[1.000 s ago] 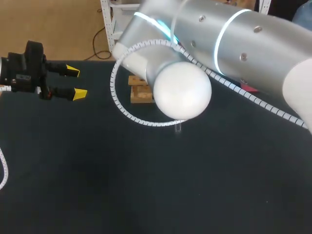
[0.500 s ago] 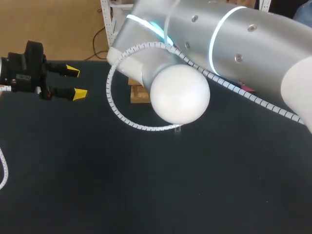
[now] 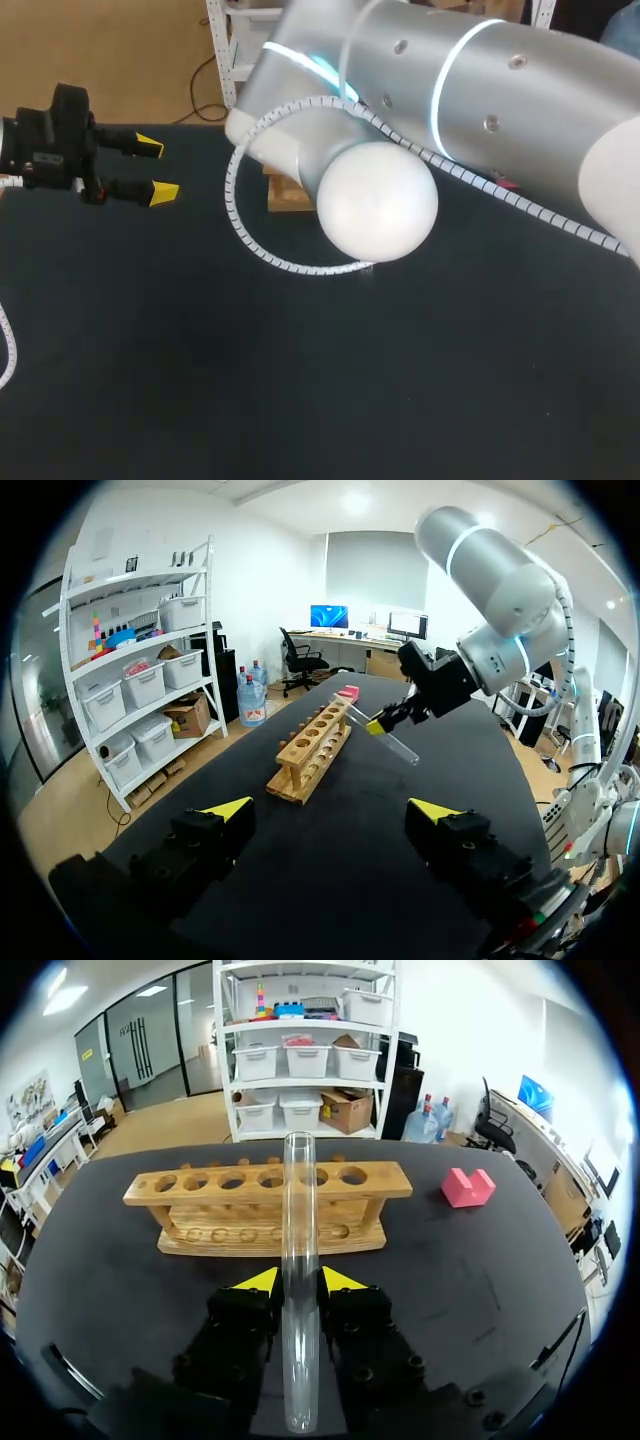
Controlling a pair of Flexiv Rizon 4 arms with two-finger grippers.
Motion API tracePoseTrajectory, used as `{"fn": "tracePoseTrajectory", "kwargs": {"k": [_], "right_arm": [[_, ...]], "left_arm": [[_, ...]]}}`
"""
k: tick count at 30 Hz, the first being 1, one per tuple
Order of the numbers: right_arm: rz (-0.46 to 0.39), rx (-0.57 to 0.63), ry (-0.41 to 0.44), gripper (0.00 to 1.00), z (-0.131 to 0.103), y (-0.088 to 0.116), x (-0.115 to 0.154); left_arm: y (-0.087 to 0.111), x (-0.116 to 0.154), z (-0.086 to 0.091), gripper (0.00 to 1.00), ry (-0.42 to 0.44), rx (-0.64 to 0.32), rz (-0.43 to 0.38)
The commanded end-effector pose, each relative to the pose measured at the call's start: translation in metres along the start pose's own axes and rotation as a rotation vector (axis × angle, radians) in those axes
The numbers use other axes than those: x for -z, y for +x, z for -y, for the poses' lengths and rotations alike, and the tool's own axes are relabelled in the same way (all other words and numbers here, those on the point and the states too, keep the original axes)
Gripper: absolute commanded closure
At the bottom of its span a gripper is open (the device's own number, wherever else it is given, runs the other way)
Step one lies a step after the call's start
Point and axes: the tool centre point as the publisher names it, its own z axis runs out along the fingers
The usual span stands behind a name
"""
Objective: Grasp the test tube, adjust it, and insert it.
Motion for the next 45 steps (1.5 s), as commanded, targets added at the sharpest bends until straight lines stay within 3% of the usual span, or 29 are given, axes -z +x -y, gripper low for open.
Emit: {"fn": "tracePoseTrajectory", "kwargs": {"k": [1,45], "right_arm": [[-0.015,0.005,0.0,1.0,-0.0013,-0.004,-0.0059],[-0.049,0.008,-0.005,1.0,0.0011,-0.0056,-0.0157]], "left_arm": [[0.0018,0.0001,-0.0001,0.0,-0.001,-0.004,0.007],[0.0018,0.0001,-0.0001,0.0,-0.001,-0.004,0.007]]}}
